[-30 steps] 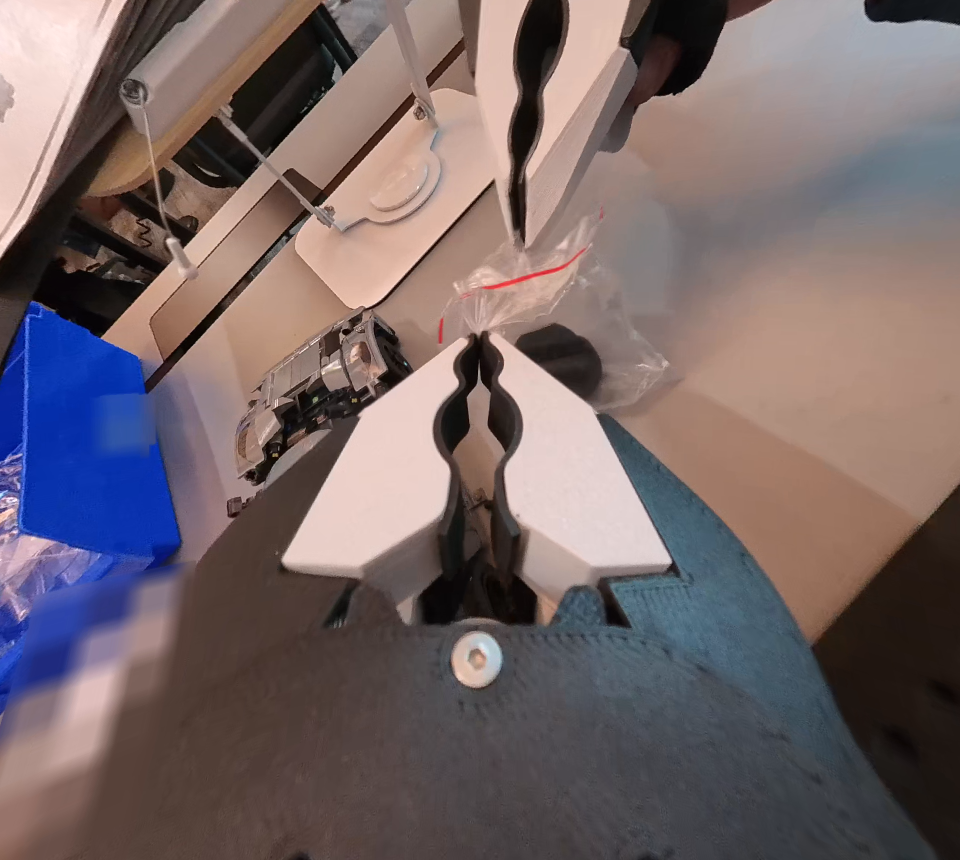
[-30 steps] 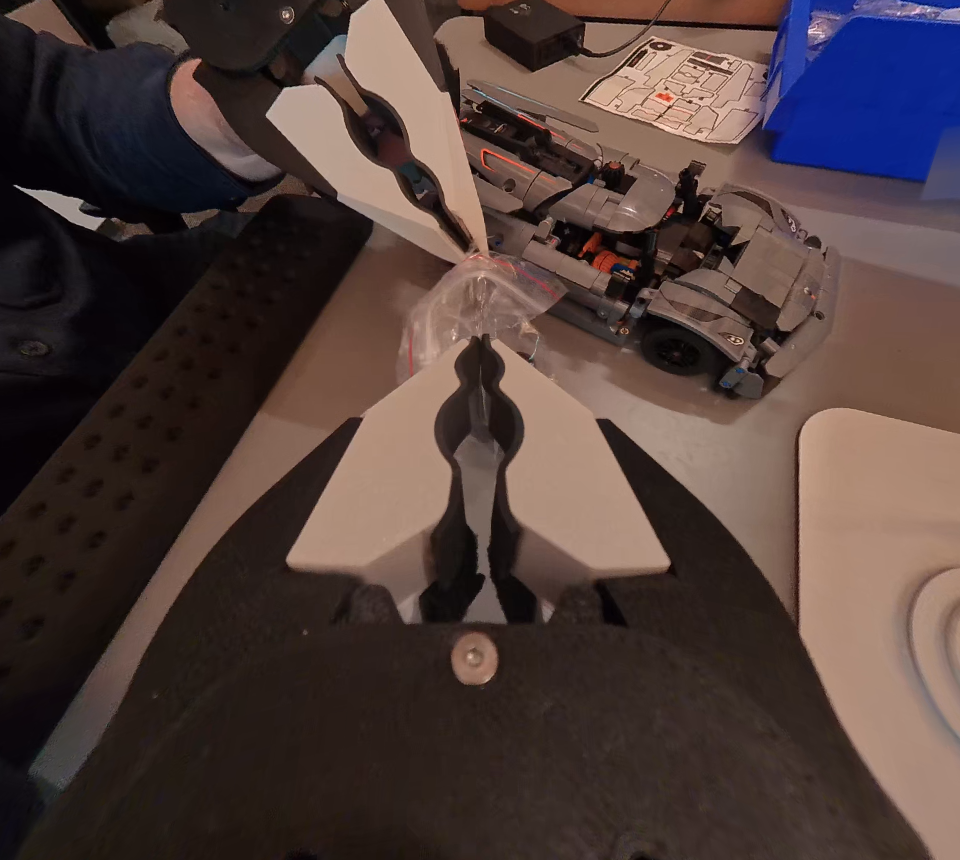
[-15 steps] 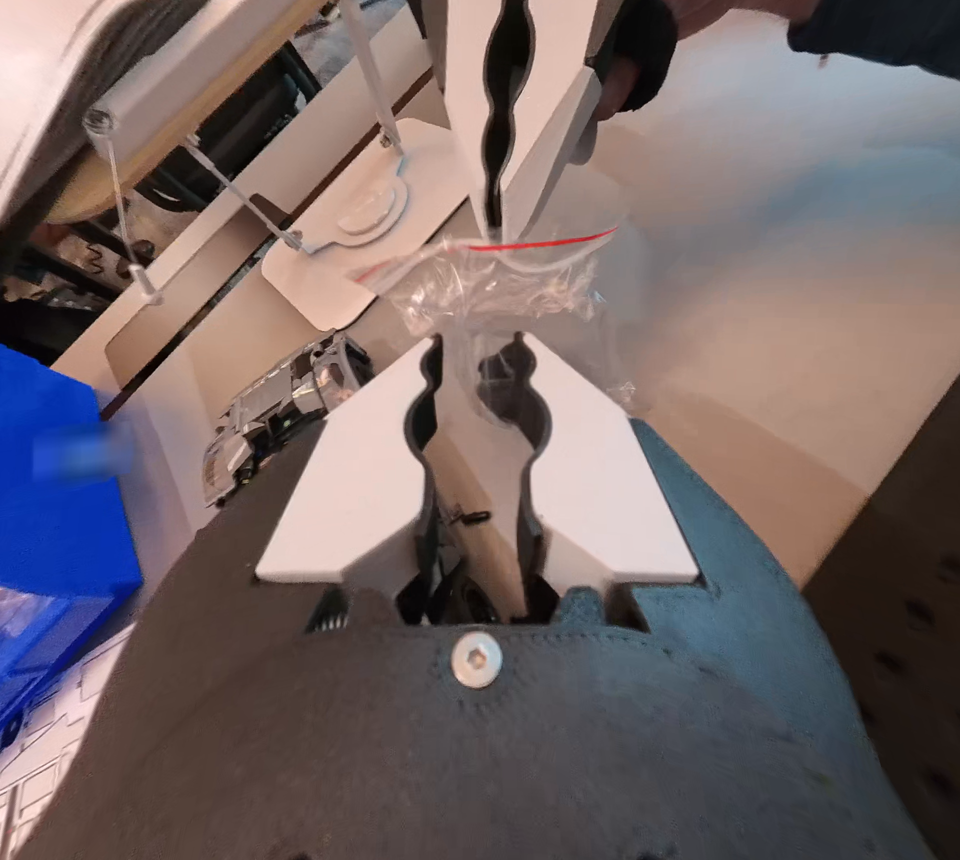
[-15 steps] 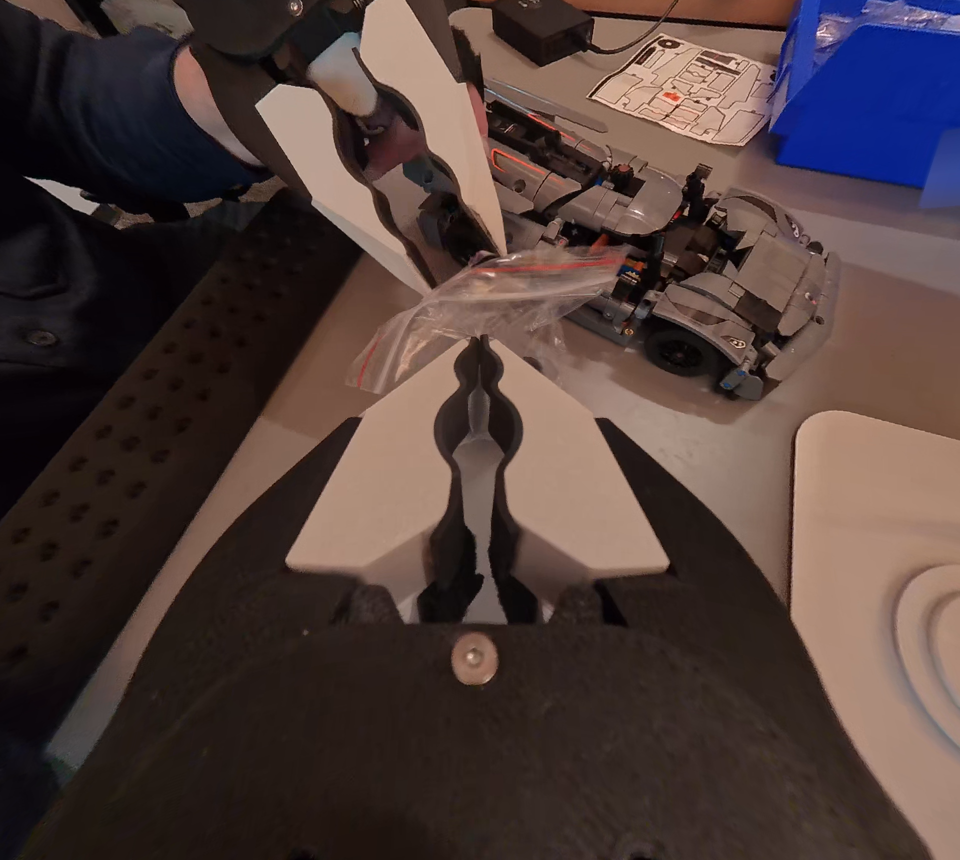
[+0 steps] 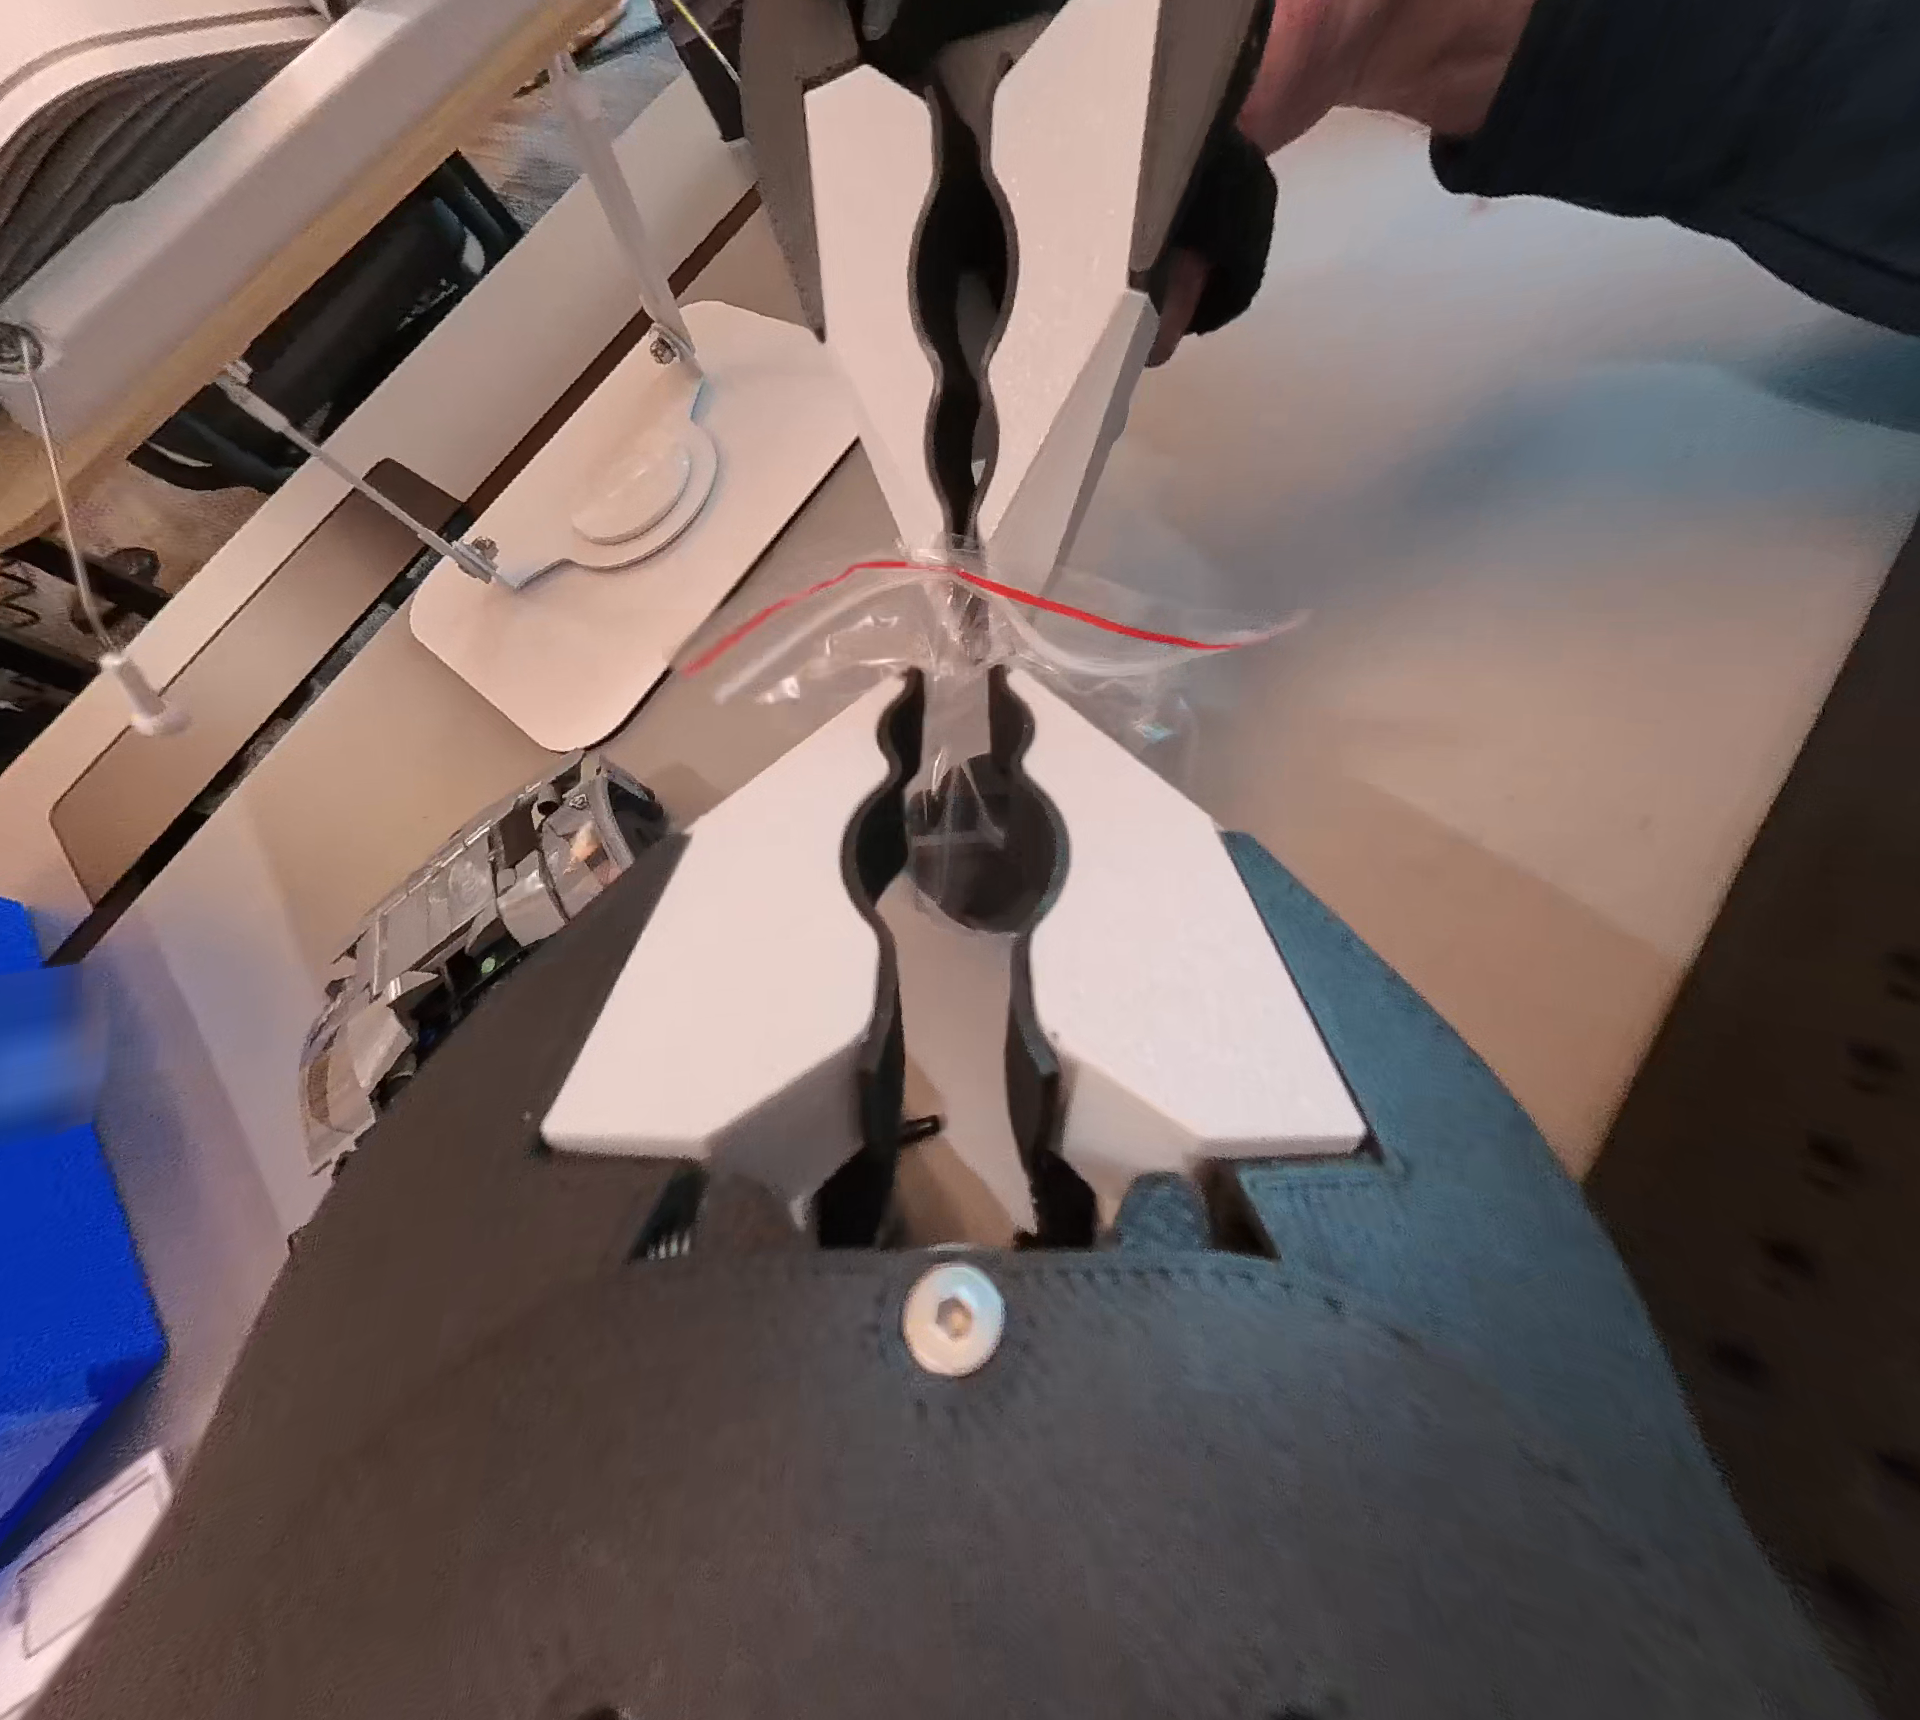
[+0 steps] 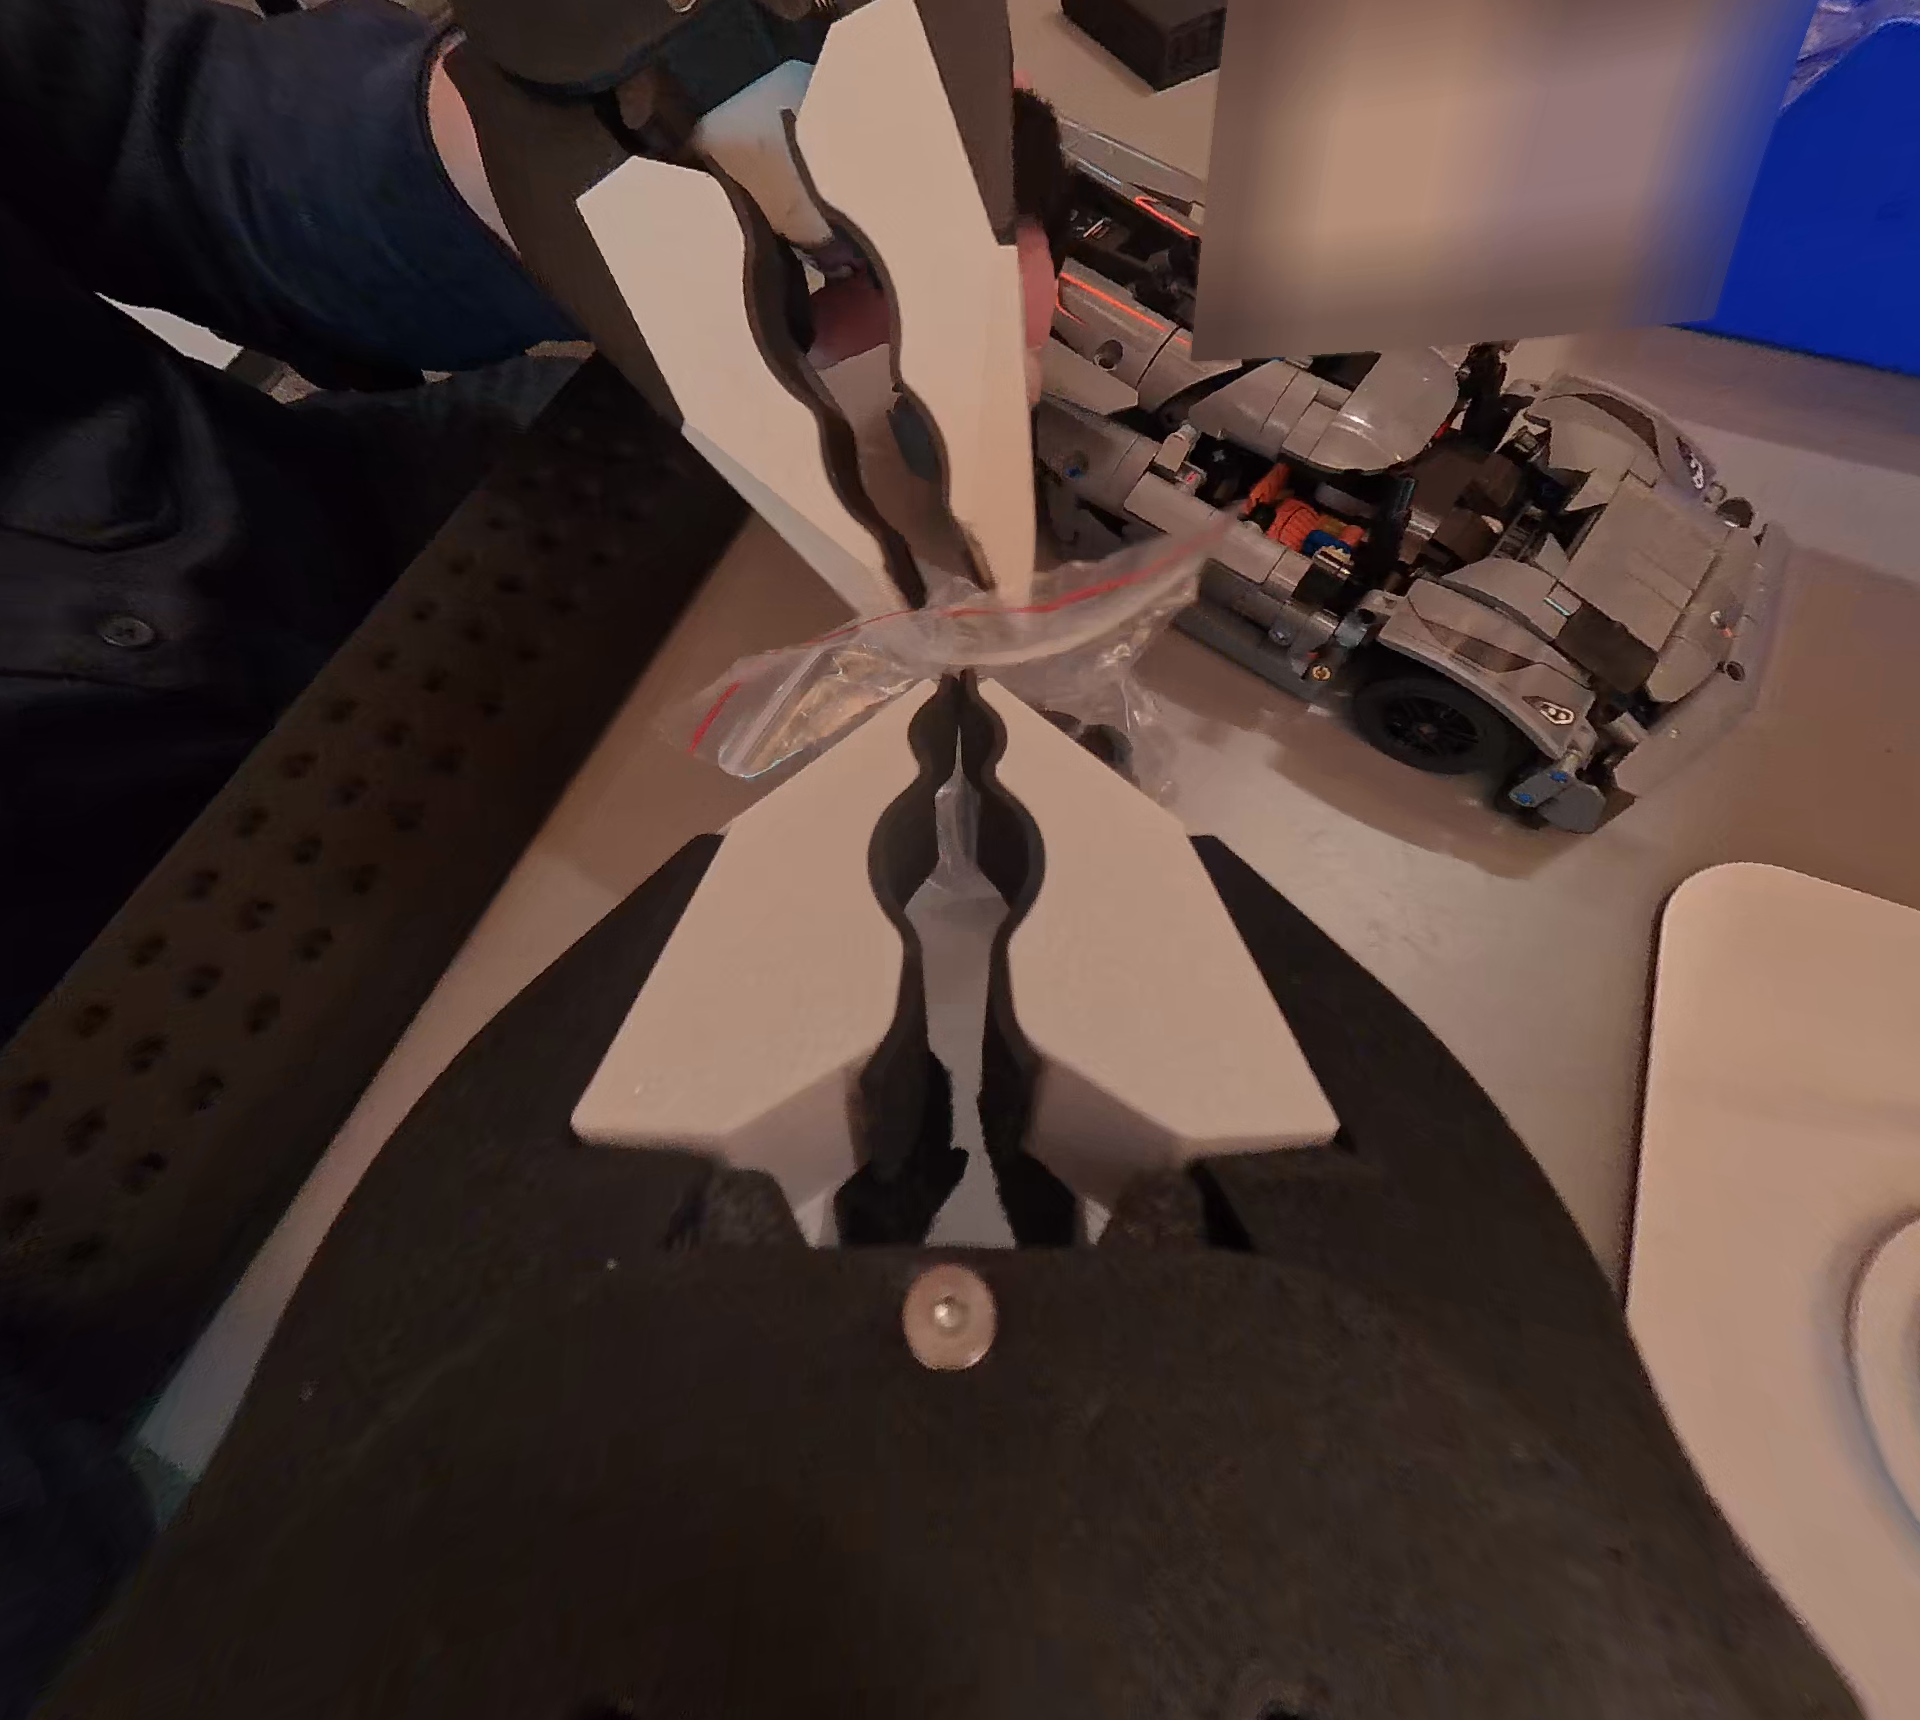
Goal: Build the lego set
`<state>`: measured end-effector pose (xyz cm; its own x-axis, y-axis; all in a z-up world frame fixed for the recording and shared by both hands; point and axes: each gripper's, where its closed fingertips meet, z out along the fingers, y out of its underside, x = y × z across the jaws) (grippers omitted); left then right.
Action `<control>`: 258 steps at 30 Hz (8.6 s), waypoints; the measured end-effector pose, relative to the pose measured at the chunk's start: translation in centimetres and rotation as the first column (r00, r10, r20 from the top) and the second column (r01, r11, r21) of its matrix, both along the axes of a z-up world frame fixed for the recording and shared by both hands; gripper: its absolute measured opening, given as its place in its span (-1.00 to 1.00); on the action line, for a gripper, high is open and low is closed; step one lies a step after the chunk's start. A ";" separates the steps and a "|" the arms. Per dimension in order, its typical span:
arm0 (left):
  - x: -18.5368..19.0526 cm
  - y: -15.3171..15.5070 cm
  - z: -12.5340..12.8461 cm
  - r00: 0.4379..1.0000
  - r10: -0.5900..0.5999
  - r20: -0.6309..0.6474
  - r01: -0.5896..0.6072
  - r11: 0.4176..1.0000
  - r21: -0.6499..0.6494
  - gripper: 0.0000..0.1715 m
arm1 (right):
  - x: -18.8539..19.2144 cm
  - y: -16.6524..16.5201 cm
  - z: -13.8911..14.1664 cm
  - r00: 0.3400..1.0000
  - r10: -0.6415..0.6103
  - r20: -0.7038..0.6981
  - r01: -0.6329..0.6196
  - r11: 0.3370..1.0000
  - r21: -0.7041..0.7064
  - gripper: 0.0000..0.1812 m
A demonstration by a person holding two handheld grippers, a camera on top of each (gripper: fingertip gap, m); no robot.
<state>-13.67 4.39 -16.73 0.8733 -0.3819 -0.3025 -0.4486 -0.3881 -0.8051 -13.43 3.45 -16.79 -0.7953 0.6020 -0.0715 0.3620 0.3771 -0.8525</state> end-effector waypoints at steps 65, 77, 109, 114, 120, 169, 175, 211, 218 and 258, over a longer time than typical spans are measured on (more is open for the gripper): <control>-0.9 -1.5 0.6 0.998 0.053 -0.024 -0.052 0.998 0.021 -1.00 | 0.4 0.2 1.3 0.997 0.013 -0.071 -0.015 0.999 -0.035 -1.00; -2.1 -1.3 0.3 0.989 0.140 -0.045 -0.139 0.990 0.016 -1.00 | 0.9 -0.3 1.4 0.998 0.020 -0.059 -0.020 1.000 0.004 -1.00; 0.2 -0.9 1.2 0.995 0.012 -0.101 -0.009 1.000 0.027 -0.93 | 0.1 -0.8 2.1 0.997 0.005 -0.073 -0.002 0.999 0.036 -1.00; 0.5 -0.9 1.4 0.997 0.001 -0.073 0.002 0.999 0.040 -0.91 | 0.2 -1.1 2.0 0.998 0.016 -0.066 -0.013 0.999 0.038 -1.00; 0.5 -0.9 1.2 0.998 -0.014 -0.057 0.015 1.000 0.022 -0.95 | 0.2 -1.1 1.4 0.999 0.011 -0.052 -0.006 0.996 0.094 -1.00; -1.5 -0.4 1.9 0.994 0.097 -0.056 -0.098 0.995 -0.005 -1.00 | -0.8 0.6 2.0 0.988 -0.075 -0.134 0.093 0.987 0.135 -1.00; -0.6 -0.8 1.6 0.996 0.077 -0.049 -0.077 0.997 -0.001 -1.00 | -0.7 1.1 1.7 0.990 -0.072 -0.122 0.081 0.994 0.074 -1.00; 1.7 -2.8 0.8 0.998 -0.067 0.011 0.068 0.997 -0.030 -1.00 | 0.4 -1.3 1.4 0.997 0.036 -0.063 -0.032 0.997 0.068 -0.88; 1.8 -3.0 0.7 0.995 -0.101 -0.003 0.101 0.993 -0.059 -1.00 | 1.0 -2.3 1.8 0.994 0.089 -0.067 -0.086 0.995 0.044 -0.96; 1.0 -1.8 1.3 0.997 0.010 -0.083 -0.010 1.000 0.002 -1.00 | 0.7 0.7 3.4 0.997 -0.036 -0.061 0.037 0.999 0.013 -1.00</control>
